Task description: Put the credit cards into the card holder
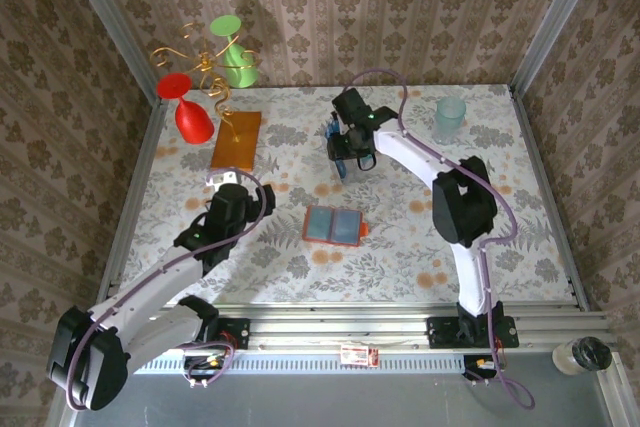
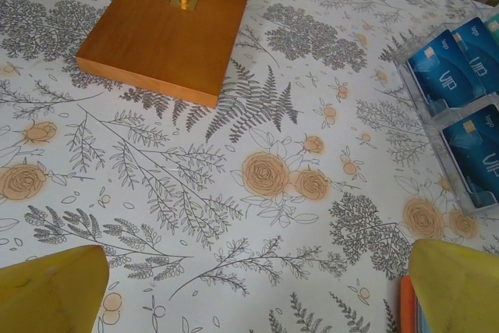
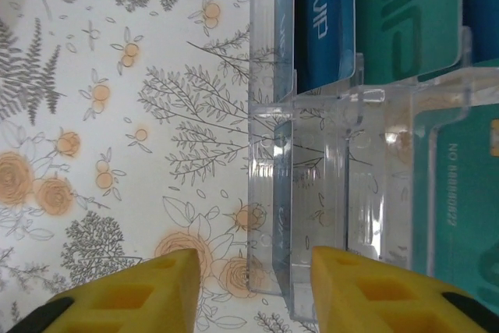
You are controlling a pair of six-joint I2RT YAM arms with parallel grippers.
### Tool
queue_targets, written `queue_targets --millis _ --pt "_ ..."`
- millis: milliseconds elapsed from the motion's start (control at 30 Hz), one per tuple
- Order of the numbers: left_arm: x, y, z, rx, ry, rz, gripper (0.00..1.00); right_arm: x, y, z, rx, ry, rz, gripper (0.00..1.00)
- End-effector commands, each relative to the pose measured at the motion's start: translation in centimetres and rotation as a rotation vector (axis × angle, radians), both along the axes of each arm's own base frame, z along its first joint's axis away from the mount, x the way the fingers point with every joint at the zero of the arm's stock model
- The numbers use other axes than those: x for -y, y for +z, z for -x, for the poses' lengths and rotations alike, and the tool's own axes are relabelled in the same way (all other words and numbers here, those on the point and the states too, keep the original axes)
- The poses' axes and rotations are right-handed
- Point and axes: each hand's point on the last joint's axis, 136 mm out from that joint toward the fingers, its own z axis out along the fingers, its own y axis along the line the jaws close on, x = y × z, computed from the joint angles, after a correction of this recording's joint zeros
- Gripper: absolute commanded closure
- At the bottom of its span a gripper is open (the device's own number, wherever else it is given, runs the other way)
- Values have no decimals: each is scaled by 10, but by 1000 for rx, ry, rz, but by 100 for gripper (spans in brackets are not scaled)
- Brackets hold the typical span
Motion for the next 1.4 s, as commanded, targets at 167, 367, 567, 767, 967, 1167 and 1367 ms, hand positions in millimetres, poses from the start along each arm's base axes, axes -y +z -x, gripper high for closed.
queue_targets --millis 167,367,567,767,967,1167,1367 --pt "-7 -7 2 -66 21 14 0 10 -27 1 -76 1 192 70" --pt "-4 -9 4 -92 -7 -3 0 15 -39 -3 -91 -10 236 72" --pt "-1 -13 4 -111 -22 -1 0 12 -48 -2 -113 1 237 80" --pt "1 -18 5 -131 -28 3 0 10 -47 -3 -111 3 227 85" --pt "4 -23 5 -150 -39 5 0 7 -41 -5 -103 15 211 99" --pt "10 -29 6 -179 -81 -5 0 0 -15 -3 -77 46 165 100" --pt "22 -40 6 -239 -130 3 0 -11 28 6 -32 56 58 100"
